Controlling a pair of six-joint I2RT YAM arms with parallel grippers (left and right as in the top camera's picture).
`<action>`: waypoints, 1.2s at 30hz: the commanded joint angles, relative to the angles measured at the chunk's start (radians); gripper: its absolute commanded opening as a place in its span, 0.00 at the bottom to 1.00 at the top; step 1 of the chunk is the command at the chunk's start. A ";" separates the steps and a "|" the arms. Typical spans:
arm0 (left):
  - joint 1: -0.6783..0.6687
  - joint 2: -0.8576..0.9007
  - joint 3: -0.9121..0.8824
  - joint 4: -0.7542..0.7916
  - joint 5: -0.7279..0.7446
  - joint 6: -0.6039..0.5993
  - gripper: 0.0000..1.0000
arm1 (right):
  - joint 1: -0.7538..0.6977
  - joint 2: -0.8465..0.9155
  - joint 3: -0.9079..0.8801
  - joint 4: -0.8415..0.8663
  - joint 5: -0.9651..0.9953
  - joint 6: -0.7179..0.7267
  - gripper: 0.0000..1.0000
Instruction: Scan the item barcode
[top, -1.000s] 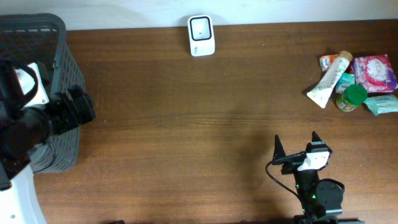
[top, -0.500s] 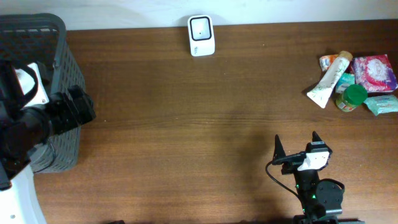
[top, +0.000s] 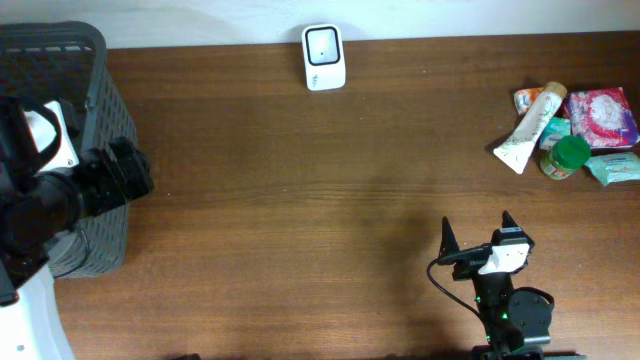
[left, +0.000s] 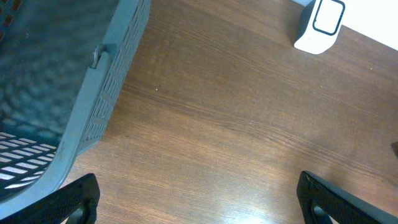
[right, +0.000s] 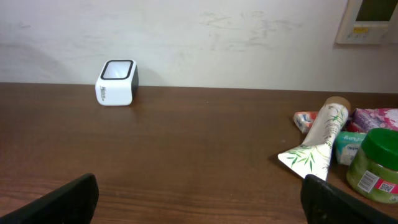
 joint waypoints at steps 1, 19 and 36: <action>0.005 -0.003 0.000 0.001 0.000 -0.010 0.99 | -0.007 -0.008 -0.008 -0.002 0.010 0.001 0.99; -0.050 -0.053 -0.009 0.002 0.117 -0.009 0.99 | -0.007 -0.008 -0.008 -0.002 0.010 0.001 0.99; -0.267 -0.729 -1.255 1.150 0.230 0.212 0.99 | -0.007 -0.007 -0.008 -0.002 0.010 0.001 0.99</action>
